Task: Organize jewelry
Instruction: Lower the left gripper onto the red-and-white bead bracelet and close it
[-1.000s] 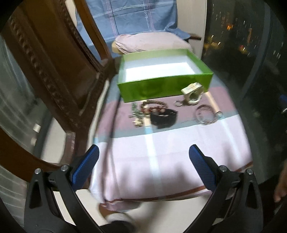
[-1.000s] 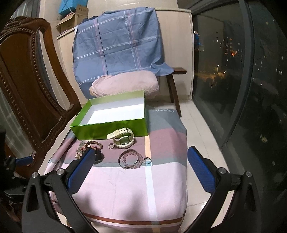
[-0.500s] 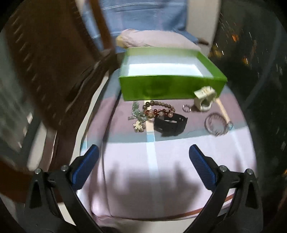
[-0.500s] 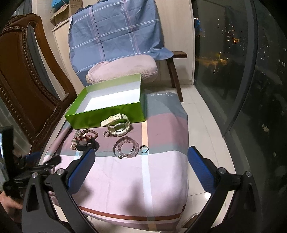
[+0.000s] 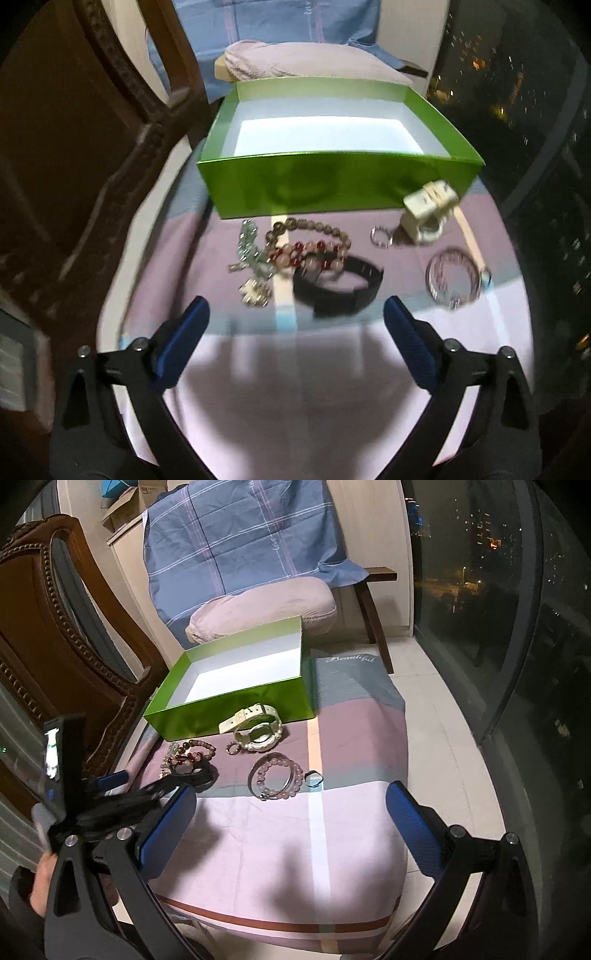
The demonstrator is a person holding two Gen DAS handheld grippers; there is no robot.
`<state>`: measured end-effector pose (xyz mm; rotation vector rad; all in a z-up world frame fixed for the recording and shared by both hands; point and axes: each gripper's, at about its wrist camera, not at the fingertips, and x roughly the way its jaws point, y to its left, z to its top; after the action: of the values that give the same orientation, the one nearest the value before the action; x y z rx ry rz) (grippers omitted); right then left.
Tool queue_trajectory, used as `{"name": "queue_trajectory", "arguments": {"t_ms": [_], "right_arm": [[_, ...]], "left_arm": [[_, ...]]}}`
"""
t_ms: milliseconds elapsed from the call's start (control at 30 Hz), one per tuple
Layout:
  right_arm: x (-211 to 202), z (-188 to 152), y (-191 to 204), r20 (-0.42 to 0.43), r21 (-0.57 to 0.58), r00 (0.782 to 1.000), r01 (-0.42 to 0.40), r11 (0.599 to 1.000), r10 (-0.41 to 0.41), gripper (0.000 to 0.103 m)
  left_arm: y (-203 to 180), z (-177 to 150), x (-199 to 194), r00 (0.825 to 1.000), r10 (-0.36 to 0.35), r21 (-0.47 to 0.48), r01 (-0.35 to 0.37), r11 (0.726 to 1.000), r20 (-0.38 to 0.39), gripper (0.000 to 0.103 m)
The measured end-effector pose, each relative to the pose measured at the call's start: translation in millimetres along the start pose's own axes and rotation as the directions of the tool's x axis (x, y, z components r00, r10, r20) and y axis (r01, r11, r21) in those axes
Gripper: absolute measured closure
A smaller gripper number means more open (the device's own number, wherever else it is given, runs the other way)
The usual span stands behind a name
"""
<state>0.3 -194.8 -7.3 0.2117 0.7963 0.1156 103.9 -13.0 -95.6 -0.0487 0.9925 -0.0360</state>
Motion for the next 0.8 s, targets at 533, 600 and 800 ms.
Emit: {"name": "queue_trajectory", "arguments": {"t_ms": [533,600,800], "right_arm": [[11,1,-8,-0.04,0.019,0.999,-0.009,1.0,0.01,0.003],[12,1,-7,-0.046,0.015,0.999,-0.007,1.0,0.008,0.003],[14,0,-8,-0.052,0.016,0.999,0.0,1.0,0.001,0.003]], "left_arm": [[50,25,48,0.953,-0.303,-0.449,0.261,0.854,-0.024,0.055],[50,24,48,0.953,-0.301,-0.457,0.257,0.852,-0.027,0.059],[46,25,43,0.948,-0.318,-0.432,0.282,0.857,-0.013,0.095]]}}
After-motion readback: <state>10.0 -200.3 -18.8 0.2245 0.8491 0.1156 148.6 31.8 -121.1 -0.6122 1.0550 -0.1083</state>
